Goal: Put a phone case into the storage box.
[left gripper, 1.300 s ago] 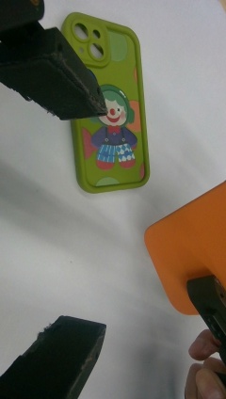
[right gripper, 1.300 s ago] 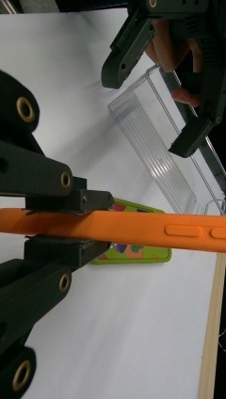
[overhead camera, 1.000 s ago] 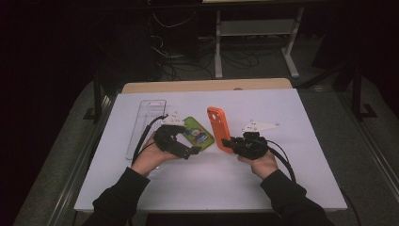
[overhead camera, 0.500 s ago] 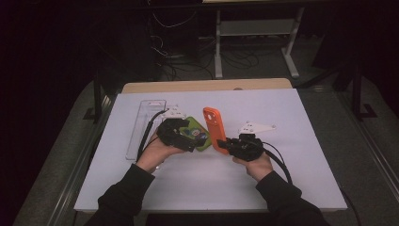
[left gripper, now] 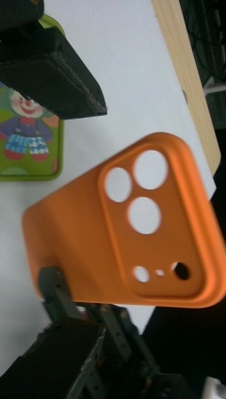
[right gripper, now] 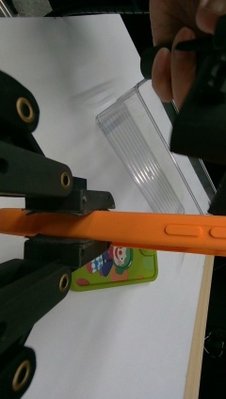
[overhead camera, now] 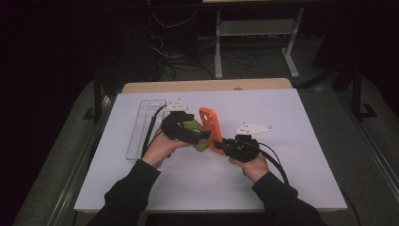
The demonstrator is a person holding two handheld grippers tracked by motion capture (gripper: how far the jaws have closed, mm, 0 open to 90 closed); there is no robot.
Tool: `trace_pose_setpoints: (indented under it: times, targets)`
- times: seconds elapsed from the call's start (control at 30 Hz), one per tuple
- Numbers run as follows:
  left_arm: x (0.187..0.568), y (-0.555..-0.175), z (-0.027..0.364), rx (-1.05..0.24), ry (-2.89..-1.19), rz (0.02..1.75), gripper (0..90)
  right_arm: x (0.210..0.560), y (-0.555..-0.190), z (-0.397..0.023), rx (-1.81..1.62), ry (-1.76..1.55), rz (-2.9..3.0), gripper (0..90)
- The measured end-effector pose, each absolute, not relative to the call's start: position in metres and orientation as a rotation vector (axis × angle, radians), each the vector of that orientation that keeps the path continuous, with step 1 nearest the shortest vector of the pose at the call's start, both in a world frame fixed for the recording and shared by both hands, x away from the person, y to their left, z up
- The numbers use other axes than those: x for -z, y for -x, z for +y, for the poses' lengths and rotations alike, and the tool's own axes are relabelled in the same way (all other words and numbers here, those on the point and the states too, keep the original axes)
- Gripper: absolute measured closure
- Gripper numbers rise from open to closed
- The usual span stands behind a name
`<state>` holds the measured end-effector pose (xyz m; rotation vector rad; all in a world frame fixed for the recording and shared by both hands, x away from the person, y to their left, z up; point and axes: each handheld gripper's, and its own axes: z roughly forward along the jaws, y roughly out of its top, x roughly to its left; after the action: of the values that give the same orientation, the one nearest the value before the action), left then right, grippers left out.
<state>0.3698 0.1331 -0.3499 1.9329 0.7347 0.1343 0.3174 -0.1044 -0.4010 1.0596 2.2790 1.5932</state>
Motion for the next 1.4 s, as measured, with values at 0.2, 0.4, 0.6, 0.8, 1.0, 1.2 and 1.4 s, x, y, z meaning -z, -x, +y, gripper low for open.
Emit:
trace_pose_setpoints:
  times: [0.2, 0.4, 0.6, 0.8, 1.0, 1.2, 1.4]
  targets:
    - [0.349, -0.372, 0.127, -0.125, -1.914, 0.725, 0.0, 0.400, -0.316, -0.101, -1.595, -1.052, 2.280, 78.7]
    - [0.353, -0.373, 0.123, -0.114, -1.893, 0.732, 0.0, 0.400, -0.315, -0.097, -1.607, -1.038, 2.277, 78.7]
    - [0.355, -0.373, 0.119, -0.116, -1.890, 0.721, 0.0, 0.401, -0.313, -0.092, -1.608, -1.021, 2.291, 78.7]
    - [0.355, -0.373, 0.119, -0.114, -1.878, 0.723, 0.0, 0.403, -0.313, -0.089, -1.595, -1.017, 2.303, 78.8]
    - [0.358, -0.372, 0.117, -0.110, -1.863, 0.741, 0.0, 0.405, -0.313, -0.085, -1.573, -1.014, 2.327, 78.9]
    - [0.359, -0.371, 0.119, -0.125, -1.853, 0.754, 5.7, 0.407, -0.313, -0.084, -1.544, -0.998, 2.331, 78.9]
    - [0.358, -0.370, 0.121, -0.151, -1.840, 0.742, 13.7, 0.408, -0.313, -0.082, -1.532, -0.990, 2.333, 78.9]
